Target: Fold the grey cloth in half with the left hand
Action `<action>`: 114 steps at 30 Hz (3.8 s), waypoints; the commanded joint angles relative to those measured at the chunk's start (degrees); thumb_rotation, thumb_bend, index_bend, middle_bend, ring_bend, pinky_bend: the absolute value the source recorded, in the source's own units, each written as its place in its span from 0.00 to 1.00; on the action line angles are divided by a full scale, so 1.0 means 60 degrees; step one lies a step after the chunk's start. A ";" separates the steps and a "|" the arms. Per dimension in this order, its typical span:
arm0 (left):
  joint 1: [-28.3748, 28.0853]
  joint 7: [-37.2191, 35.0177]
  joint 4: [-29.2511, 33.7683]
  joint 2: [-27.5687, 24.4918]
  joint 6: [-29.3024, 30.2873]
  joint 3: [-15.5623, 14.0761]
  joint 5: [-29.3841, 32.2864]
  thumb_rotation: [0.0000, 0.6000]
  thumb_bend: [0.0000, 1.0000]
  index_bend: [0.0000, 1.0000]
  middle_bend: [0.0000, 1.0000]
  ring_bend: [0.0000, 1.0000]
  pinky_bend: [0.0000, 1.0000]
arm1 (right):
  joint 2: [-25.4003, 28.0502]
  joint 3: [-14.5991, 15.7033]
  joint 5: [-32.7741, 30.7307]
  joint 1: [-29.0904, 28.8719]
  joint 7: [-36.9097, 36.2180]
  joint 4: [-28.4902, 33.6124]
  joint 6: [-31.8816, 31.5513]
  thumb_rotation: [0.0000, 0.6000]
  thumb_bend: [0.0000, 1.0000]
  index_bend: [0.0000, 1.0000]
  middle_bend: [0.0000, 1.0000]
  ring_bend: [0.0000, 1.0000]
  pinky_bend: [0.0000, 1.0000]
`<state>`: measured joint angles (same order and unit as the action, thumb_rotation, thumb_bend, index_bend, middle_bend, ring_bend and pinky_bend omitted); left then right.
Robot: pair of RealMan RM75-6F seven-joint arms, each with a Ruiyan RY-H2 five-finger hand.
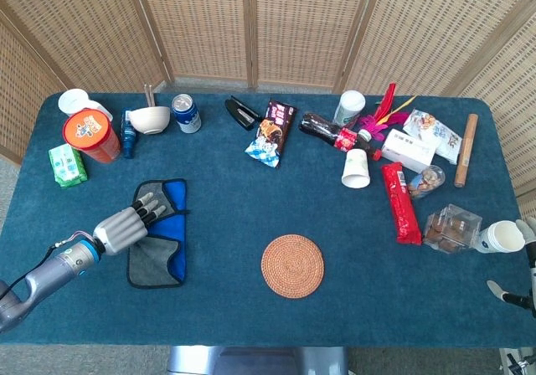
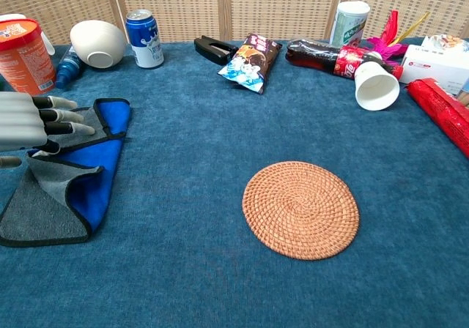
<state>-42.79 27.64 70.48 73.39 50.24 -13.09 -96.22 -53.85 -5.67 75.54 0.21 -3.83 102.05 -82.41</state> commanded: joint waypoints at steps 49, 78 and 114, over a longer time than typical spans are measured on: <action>-0.0940 -0.2770 0.1065 0.0043 0.1300 0.0424 -0.2116 1.00 0.40 0.12 0.00 0.00 0.08 | 0.0093 0.0056 0.0111 0.0025 -0.0225 0.0034 -0.0020 1.00 0.00 0.02 0.00 0.00 0.00; -0.0872 -0.2555 0.1668 -0.0162 0.0230 0.0319 -0.1492 1.00 0.40 0.31 0.00 0.00 0.09 | 0.0084 0.0054 0.0065 -0.0012 -0.0260 -0.0013 0.0064 1.00 0.00 0.02 0.00 0.00 0.00; -0.0722 -0.2601 0.1520 -0.0209 0.0275 0.0240 -0.1598 1.00 0.42 0.53 0.00 0.00 0.11 | 0.0105 0.0127 0.0154 -0.0038 -0.0263 0.0037 0.0146 1.00 0.00 0.02 0.00 0.00 0.00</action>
<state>-47.14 11.98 79.65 72.10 51.90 -11.65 -105.79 -53.23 -4.93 76.45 -0.01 -5.38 102.26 -81.56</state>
